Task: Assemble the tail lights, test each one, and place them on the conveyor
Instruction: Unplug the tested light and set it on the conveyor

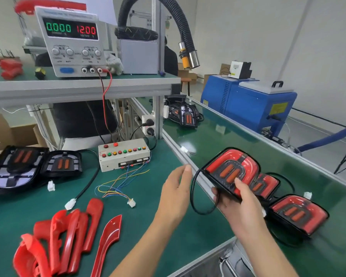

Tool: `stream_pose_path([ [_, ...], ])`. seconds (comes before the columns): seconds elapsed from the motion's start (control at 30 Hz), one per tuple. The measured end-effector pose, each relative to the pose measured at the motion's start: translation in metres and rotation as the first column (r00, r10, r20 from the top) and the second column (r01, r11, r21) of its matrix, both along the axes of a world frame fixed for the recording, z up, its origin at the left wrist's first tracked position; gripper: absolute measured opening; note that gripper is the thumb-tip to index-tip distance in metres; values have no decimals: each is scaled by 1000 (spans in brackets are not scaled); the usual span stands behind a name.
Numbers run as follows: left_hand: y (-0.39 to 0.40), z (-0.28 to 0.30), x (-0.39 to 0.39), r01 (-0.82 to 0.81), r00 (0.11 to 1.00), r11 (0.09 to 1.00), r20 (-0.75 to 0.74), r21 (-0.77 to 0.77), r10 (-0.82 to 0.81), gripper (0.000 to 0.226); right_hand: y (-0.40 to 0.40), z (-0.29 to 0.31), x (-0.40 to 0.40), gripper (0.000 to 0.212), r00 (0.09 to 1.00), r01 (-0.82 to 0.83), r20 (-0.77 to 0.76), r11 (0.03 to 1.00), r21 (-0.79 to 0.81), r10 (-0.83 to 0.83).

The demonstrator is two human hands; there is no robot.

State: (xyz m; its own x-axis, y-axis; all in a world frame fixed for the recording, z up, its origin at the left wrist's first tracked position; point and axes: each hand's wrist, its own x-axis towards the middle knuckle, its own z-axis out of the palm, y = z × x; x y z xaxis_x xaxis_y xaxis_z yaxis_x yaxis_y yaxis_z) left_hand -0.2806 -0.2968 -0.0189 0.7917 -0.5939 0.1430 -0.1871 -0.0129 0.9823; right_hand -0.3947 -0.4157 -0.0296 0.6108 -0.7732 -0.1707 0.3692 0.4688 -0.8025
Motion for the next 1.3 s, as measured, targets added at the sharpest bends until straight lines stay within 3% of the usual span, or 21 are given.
stream_pose_path([
  [0.1,17,-3,-8,-25,1000,1000,14,-5,25,33,-58,25,24,14,997,78,-21,997,13,-77],
  [0.3,51,-32,-32,19,998,1000,-56,12,-19,49,-151,38,60,17,966,132,-230,991,37,-120],
  [0.5,70,-50,-43,1,999,999,-44,40,1,59,-174,19,71,24,908,139,-399,990,5,-126],
  [0.63,75,-53,-47,0,999,999,-53,-43,-2,55,-184,16,78,35,858,133,-498,991,-23,-127],
  [0.83,81,-49,-53,-20,998,995,-65,-94,14,45,-195,21,92,32,714,82,-677,982,-173,-179],
  [1.0,91,-48,-52,-58,996,994,-74,-91,51,46,-200,6,84,38,486,-8,-778,888,-459,-398],
  [1.13,96,-51,-51,-63,994,993,-93,-96,54,46,-201,-7,70,35,523,26,-774,915,-403,-356],
  [1.3,99,-53,-54,-46,993,995,-114,-94,35,45,-199,-13,64,54,547,25,-755,908,-418,-362],
])
